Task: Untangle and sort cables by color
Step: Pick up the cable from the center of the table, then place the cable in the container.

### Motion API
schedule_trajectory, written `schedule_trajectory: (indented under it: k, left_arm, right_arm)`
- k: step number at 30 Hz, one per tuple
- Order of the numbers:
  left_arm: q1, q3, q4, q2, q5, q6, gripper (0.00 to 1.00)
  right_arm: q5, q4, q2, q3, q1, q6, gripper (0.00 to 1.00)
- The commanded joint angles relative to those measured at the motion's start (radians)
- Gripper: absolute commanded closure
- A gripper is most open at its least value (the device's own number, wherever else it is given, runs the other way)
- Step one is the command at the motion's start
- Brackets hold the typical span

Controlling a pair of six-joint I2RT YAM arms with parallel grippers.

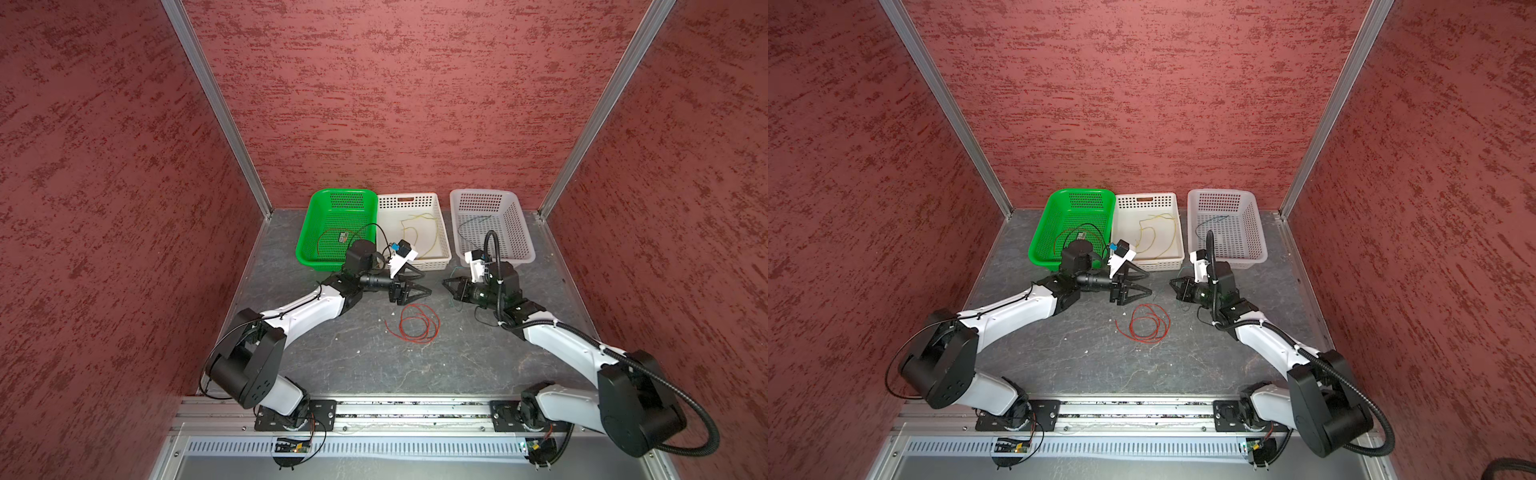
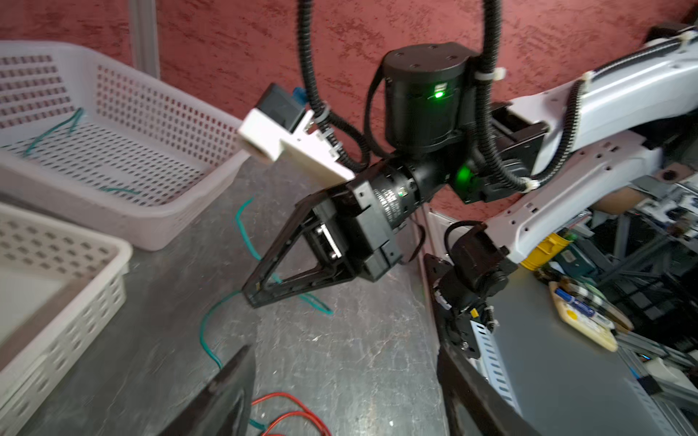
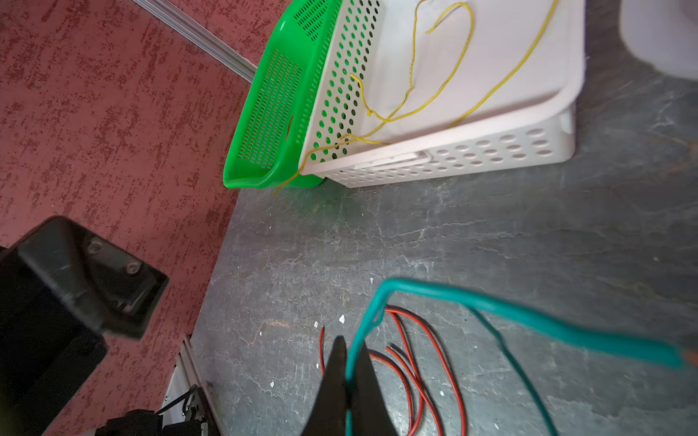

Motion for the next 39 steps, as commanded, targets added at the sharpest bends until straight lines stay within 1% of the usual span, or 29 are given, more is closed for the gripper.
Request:
schedule_trajectory:
  k: [1, 4, 8, 12, 20, 24, 27, 33, 39]
  left_arm:
    - [0.016, -0.021, -0.132, 0.029, -0.137, 0.087, 0.24]
    - [0.017, -0.003, -0.120, 0.088, -0.167, 0.086, 0.24]
    - [0.010, 0.028, -0.074, 0.169, -0.158, 0.062, 0.24]
    - [-0.018, 0.069, -0.062, 0.227, -0.157, 0.056, 0.24]
    - [-0.059, 0.125, -0.081, 0.290, -0.158, 0.064, 0.25]
    - [-0.069, 0.136, -0.090, 0.315, -0.164, 0.068, 0.28]
    - [-0.071, 0.149, -0.104, 0.333, -0.169, 0.073, 0.34]
    - [-0.075, 0.168, -0.126, 0.353, -0.182, 0.080, 0.53]
    - [-0.074, 0.175, -0.135, 0.356, -0.193, 0.078, 0.62]
  right_arm:
    - [0.023, 0.001, -0.007, 0.039, 0.003, -0.018, 1.00]
    - [0.021, -0.001, -0.011, 0.041, 0.003, -0.016, 1.00]
    - [0.014, -0.005, -0.016, 0.044, 0.003, -0.015, 1.00]
    - [0.010, -0.001, -0.019, 0.046, 0.003, -0.009, 1.00]
    - [-0.007, 0.031, -0.011, 0.040, 0.004, 0.006, 1.00]
    - [-0.017, 0.048, -0.009, 0.038, 0.004, 0.012, 1.00]
    - [-0.022, 0.054, -0.012, 0.033, 0.005, 0.017, 1.00]
    - [-0.027, 0.057, -0.018, 0.033, 0.005, 0.018, 1.00]
    - [-0.037, 0.062, -0.016, 0.032, 0.005, 0.022, 1.00]
